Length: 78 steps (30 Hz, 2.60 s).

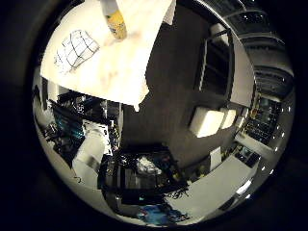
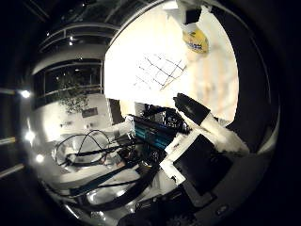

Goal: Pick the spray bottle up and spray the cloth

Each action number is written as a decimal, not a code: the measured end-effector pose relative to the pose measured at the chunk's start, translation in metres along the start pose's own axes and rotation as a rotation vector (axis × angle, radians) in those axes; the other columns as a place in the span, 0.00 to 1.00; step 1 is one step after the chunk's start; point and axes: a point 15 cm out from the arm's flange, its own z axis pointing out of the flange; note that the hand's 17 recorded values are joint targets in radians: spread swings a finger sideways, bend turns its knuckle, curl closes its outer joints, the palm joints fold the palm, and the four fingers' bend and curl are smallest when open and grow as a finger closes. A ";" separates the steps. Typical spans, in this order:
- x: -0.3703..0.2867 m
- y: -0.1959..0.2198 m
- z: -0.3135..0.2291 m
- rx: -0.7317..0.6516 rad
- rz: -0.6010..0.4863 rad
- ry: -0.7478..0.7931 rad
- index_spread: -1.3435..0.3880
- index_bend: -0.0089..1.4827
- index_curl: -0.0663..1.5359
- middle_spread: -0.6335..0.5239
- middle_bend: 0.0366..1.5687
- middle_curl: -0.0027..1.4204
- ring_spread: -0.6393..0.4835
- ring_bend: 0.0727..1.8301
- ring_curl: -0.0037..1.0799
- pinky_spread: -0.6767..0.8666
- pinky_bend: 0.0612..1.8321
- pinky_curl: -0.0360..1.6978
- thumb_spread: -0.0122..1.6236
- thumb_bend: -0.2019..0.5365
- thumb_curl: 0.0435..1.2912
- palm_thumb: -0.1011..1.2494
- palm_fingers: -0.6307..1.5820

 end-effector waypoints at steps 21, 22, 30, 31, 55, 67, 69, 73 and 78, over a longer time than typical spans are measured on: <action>0.043 0.047 0.060 -0.020 0.172 -0.157 0.54 0.13 0.29 0.51 0.13 0.26 0.71 0.07 0.18 0.68 0.08 0.15 0.64 0.24 0.27 0.64 0.44; 0.046 0.049 0.062 -0.022 0.181 -0.166 0.54 0.12 0.28 0.51 0.13 0.25 0.71 0.08 0.18 0.68 0.08 0.15 0.64 0.24 0.27 0.63 0.44; 0.057 0.044 0.074 0.031 0.221 -0.241 0.57 0.10 0.22 0.52 0.13 0.26 0.71 0.10 0.22 0.69 0.12 0.18 0.65 0.24 0.26 0.59 0.40; 0.058 0.042 0.075 0.044 0.226 -0.254 0.57 0.10 0.22 0.53 0.13 0.26 0.71 0.11 0.22 0.69 0.13 0.18 0.65 0.24 0.26 0.59 0.40; 0.053 0.006 0.097 0.219 0.275 -0.498 0.59 0.11 0.20 0.57 0.14 0.25 0.73 0.14 0.24 0.69 0.18 0.20 0.64 0.24 0.24 0.54 0.36; 0.053 -0.008 0.106 0.246 0.275 -0.556 0.60 0.10 0.19 0.59 0.14 0.25 0.73 0.15 0.25 0.69 0.20 0.20 0.65 0.24 0.24 0.54 0.34; 0.055 -0.012 0.108 0.248 0.269 -0.550 0.60 0.10 0.19 0.60 0.13 0.25 0.73 0.15 0.25 0.68 0.21 0.20 0.64 0.24 0.23 0.53 0.34; 0.051 -0.023 0.108 0.246 0.242 -0.539 0.61 0.10 0.19 0.60 0.14 0.25 0.74 0.15 0.24 0.68 0.22 0.20 0.64 0.24 0.23 0.53 0.32; 0.051 -0.035 0.117 0.241 0.239 -0.547 0.61 0.10 0.19 0.63 0.13 0.24 0.74 0.15 0.24 0.68 0.23 0.20 0.64 0.24 0.22 0.51 0.30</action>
